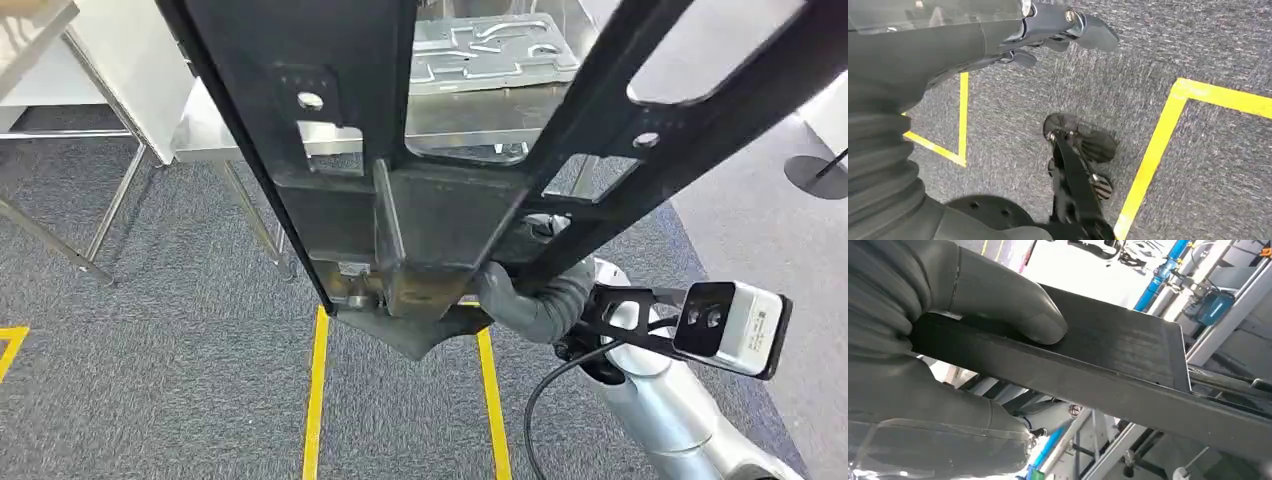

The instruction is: Take the parts from the cabinet and place them on the table.

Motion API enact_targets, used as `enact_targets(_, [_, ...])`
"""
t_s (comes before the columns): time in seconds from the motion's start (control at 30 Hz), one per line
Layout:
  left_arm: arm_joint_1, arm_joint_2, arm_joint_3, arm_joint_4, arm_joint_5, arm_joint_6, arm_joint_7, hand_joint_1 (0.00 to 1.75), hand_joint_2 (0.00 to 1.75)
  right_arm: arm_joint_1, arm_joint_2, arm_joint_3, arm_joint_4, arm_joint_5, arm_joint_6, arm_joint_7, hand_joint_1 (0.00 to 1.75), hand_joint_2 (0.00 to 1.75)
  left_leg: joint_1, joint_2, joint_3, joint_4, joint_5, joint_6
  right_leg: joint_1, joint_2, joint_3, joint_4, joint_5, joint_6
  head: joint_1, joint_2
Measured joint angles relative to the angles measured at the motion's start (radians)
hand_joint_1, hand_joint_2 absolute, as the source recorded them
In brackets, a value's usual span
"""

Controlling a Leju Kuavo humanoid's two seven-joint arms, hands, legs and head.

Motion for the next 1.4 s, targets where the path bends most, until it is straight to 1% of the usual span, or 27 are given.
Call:
enact_targets(0.03, [0.001, 0.0, 0.0, 0.0, 0.0, -0.002, 0.0, 0.0, 1.75, 0.002, 0.0, 0.0, 0.0, 0.0, 0.0, 0.0, 1.75, 1.75, 0.0, 0.0, 0.001, -0.02, 0.03, -0.001, 0.0, 0.002, 0.005, 0.002, -0.005, 0.002, 0.0, 0.0])
enact_targets(0.07, [0.0, 0.0, 0.0, 0.0, 0.0, -0.002, 0.0, 0.0, 1.75, 0.003, 0.0, 0.0, 0.0, 0.0, 0.0, 0.0, 1.75, 1.75, 0.001, 0.0, 0.023, -0.085, 0.08, -0.001, 0.0, 0.003, 0.012, 0.004, -0.012, 0.003, 0.0, 0.0])
enact_targets(0.13, [0.0, 0.002, 0.0, 0.0, 0.0, -0.002, 0.001, 0.0, 1.75, 0.004, 0.0, 0.0, 0.001, 0.0, 0.001, -0.001, 1.75, 1.75, 0.003, 0.0, 0.098, -0.265, 0.182, 0.005, 0.0, 0.004, 0.025, 0.012, -0.028, 0.011, 0.0, 0.0])
enact_targets(0.17, [-0.001, 0.002, 0.0, 0.0, 0.0, -0.001, 0.003, 0.0, 1.75, 0.005, 0.0, 0.0, 0.003, 0.001, 0.003, -0.001, 1.75, 1.75, -0.002, -0.002, 0.11, -0.285, 0.163, 0.011, 0.006, 0.005, 0.025, 0.017, -0.034, 0.017, 0.0, 0.0])
enact_targets(0.2, [-0.003, 0.002, 0.0, 0.0, 0.0, 0.0, 0.004, 0.0, 1.75, 0.005, 0.0, 0.0, 0.005, 0.0, 0.008, -0.001, 1.75, 1.75, -0.004, -0.003, 0.114, -0.293, 0.161, 0.022, 0.006, 0.008, 0.021, 0.019, -0.034, 0.022, 0.001, 0.0])
enact_targets(0.33, [0.0, 0.001, 0.0, 0.0, 0.0, 0.001, 0.004, 0.0, 1.75, 0.004, 0.0, 0.0, 0.023, -0.004, 0.024, 0.0, 1.75, 1.75, 0.002, -0.002, 0.118, -0.305, 0.165, 0.047, 0.001, 0.007, 0.022, 0.023, -0.045, 0.044, 0.0, 0.0])
enact_targets(0.37, [-0.001, 0.001, 0.001, 0.0, 0.0, 0.001, 0.003, 0.0, 1.75, 0.001, 0.0, 0.0, 0.026, -0.006, 0.024, 0.0, 1.75, 1.75, 0.001, -0.002, 0.121, -0.308, 0.163, 0.053, 0.001, 0.004, 0.004, 0.061, -0.066, 0.047, 0.006, 0.0])
enact_targets(0.47, [-0.001, 0.001, 0.001, 0.0, 0.0, 0.001, 0.0, 0.0, 1.75, 0.004, 0.0, 0.0, 0.038, -0.009, 0.028, -0.001, 1.75, 1.75, -0.001, -0.001, 0.124, -0.308, 0.157, 0.062, -0.002, 0.004, -0.127, 0.294, -0.156, 0.054, 0.006, 0.0])
enact_targets(0.5, [-0.001, 0.001, 0.001, 0.0, 0.0, 0.002, 0.0, 0.0, 1.75, 0.007, 0.0, 0.0, 0.043, -0.009, 0.029, -0.001, 1.75, 1.75, -0.002, -0.001, 0.126, -0.307, 0.155, 0.062, -0.003, 0.004, -0.158, 0.338, -0.158, 0.055, 0.006, 0.0])
enact_targets(0.53, [0.0, 0.001, 0.001, 0.0, 0.0, 0.002, 0.0, 0.0, 1.75, 0.008, 0.0, 0.0, 0.047, -0.009, 0.03, -0.001, 1.75, 1.75, -0.002, -0.002, 0.131, -0.307, 0.151, 0.062, -0.004, 0.003, -0.163, 0.328, -0.131, 0.054, 0.006, 0.0])
enact_targets(0.57, [0.0, 0.001, 0.001, 0.0, 0.0, 0.002, 0.0, 0.0, 1.75, 0.007, 0.0, 0.0, 0.049, -0.009, 0.032, -0.001, 1.75, 1.75, -0.002, -0.003, 0.137, -0.307, 0.148, 0.061, -0.005, 0.003, -0.144, 0.276, -0.089, 0.051, 0.006, 0.0])
enact_targets(0.63, [0.0, 0.0, 0.001, 0.0, 0.0, 0.002, 0.0, 0.0, 1.75, 0.006, 0.0, 0.0, 0.053, -0.01, 0.035, -0.001, 1.75, 1.75, -0.003, -0.004, 0.153, -0.307, 0.137, 0.056, -0.003, 0.001, -0.06, 0.087, 0.015, 0.039, 0.006, 0.0])
enact_targets(0.67, [0.0, -0.002, 0.001, 0.0, 0.0, 0.002, 0.0, 0.0, 1.75, 0.005, 0.0, 0.0, 0.054, -0.009, 0.037, -0.001, 1.75, 1.75, -0.005, -0.004, 0.156, -0.308, 0.133, 0.052, 0.002, -0.003, -0.035, 0.034, 0.017, 0.033, 0.006, 0.0])
enact_targets(0.77, [0.0, -0.001, 0.001, 0.0, 0.0, 0.002, -0.002, 0.0, 1.75, 0.005, 0.0, -0.001, 0.059, -0.01, 0.037, -0.001, 1.75, 1.75, -0.005, -0.003, 0.158, -0.309, 0.126, 0.033, 0.01, 0.0, -0.034, 0.025, 0.01, 0.026, 0.005, 0.0])
enact_targets(0.83, [-0.002, 0.0, 0.001, 0.0, 0.0, 0.002, -0.002, 0.0, 1.75, 0.005, 0.0, -0.002, 0.06, -0.011, 0.038, -0.002, 1.75, 1.75, -0.007, -0.002, 0.164, -0.311, 0.117, 0.021, -0.003, 0.001, -0.019, 0.006, 0.014, 0.017, 0.005, 0.0])
enact_targets(0.87, [-0.002, 0.0, 0.001, 0.0, 0.0, 0.002, -0.002, 0.0, 1.75, 0.005, 0.0, -0.002, 0.06, -0.011, 0.038, -0.002, 1.75, 1.75, -0.005, -0.001, 0.16, -0.285, 0.105, 0.016, -0.002, 0.001, -0.008, 0.0, 0.012, 0.013, 0.002, 0.0])
enact_targets(0.9, [-0.003, 0.0, 0.001, 0.0, 0.0, 0.003, -0.002, 0.0, 1.75, 0.005, 0.0, -0.002, 0.06, -0.011, 0.039, -0.003, 1.75, 1.75, -0.004, -0.002, 0.131, -0.226, 0.075, 0.013, -0.002, -0.002, -0.004, 0.0, 0.01, 0.006, -0.003, 0.0])
enact_targets(0.97, [-0.001, 0.0, 0.001, 0.0, 0.0, 0.005, -0.002, 0.0, 1.75, 0.011, 0.0, -0.002, 0.061, -0.011, 0.041, -0.005, 1.75, 1.75, -0.002, -0.002, 0.041, -0.063, 0.011, 0.005, 0.0, -0.002, 0.001, 0.001, 0.003, 0.001, -0.002, 0.0])
enact_targets(1.0, [0.002, 0.0, 0.001, 0.0, 0.0, 0.005, -0.001, 0.0, 1.75, 0.016, 0.0, -0.002, 0.064, -0.012, 0.041, -0.005, 1.75, 1.75, -0.001, -0.002, 0.002, -0.004, 0.001, 0.003, 0.001, -0.001, 0.003, 0.001, 0.0, 0.001, -0.002, 0.0])
enact_targets(1.03, [0.004, 0.0, 0.001, 0.0, 0.0, 0.005, -0.001, 0.0, 1.75, 0.02, 0.0, -0.002, 0.065, -0.012, 0.041, -0.005, 1.75, 1.75, 0.0, -0.001, -0.013, 0.003, 0.018, 0.002, 0.001, 0.001, 0.006, 0.002, -0.003, 0.001, -0.002, 0.0])
enact_targets(1.07, [0.005, 0.0, 0.001, 0.0, 0.0, 0.005, -0.001, 0.0, 1.75, 0.022, 0.0, -0.002, 0.066, -0.012, 0.041, -0.005, 1.75, 1.75, 0.001, -0.001, 0.0, -0.045, 0.062, 0.001, 0.001, 0.002, 0.011, 0.004, -0.008, 0.003, -0.002, 0.0])
enact_targets(1.13, [0.004, 0.001, 0.001, 0.0, 0.0, 0.005, -0.001, 0.0, 1.75, 0.022, 0.0, -0.002, 0.066, -0.012, 0.041, -0.006, 1.75, 1.75, 0.002, -0.001, 0.072, -0.216, 0.164, 0.004, 0.0, 0.003, 0.024, 0.011, -0.022, 0.009, -0.002, 0.0])
enact_targets(1.17, [0.005, 0.001, 0.001, 0.0, 0.0, 0.005, -0.001, 0.0, 1.75, 0.023, 0.0, -0.002, 0.066, -0.012, 0.041, -0.006, 1.75, 1.75, 0.002, -0.002, 0.099, -0.285, 0.181, 0.009, 0.001, 0.003, 0.027, 0.013, -0.029, 0.013, -0.002, 0.0])
enact_targets(1.2, [0.003, 0.001, 0.001, 0.0, 0.0, 0.005, -0.001, 0.0, 1.75, 0.023, 0.0, -0.002, 0.067, -0.012, 0.041, -0.007, 1.75, 1.75, -0.005, -0.002, 0.11, -0.298, 0.171, 0.015, 0.008, 0.004, 0.024, 0.019, -0.033, 0.02, -0.002, 0.0])
enact_targets(1.33, [0.005, 0.001, 0.001, 0.0, 0.0, 0.006, -0.001, 0.0, 1.75, 0.024, 0.003, -0.005, 0.063, -0.003, 0.04, -0.033, 1.75, 1.75, -0.001, -0.003, 0.111, -0.303, 0.17, 0.044, 0.006, 0.006, 0.026, 0.013, -0.039, 0.042, -0.003, 0.0])
enact_targets(1.37, [0.004, 0.001, 0.001, 0.0, 0.0, 0.006, -0.002, 0.0, 1.75, 0.024, 0.003, -0.009, 0.057, 0.001, 0.04, -0.036, 1.75, 1.75, 0.0, -0.003, 0.117, -0.309, 0.17, 0.049, 0.002, 0.004, 0.023, 0.031, -0.047, 0.047, 0.0, 0.0])
enact_targets(1.4, [0.003, 0.001, 0.001, 0.0, 0.0, 0.006, -0.002, 0.0, 1.75, 0.023, 0.003, -0.013, 0.05, 0.002, 0.04, -0.039, 1.75, 1.75, 0.001, -0.002, 0.12, -0.31, 0.167, 0.056, 0.001, 0.002, -0.006, 0.084, -0.074, 0.05, 0.004, 0.0])
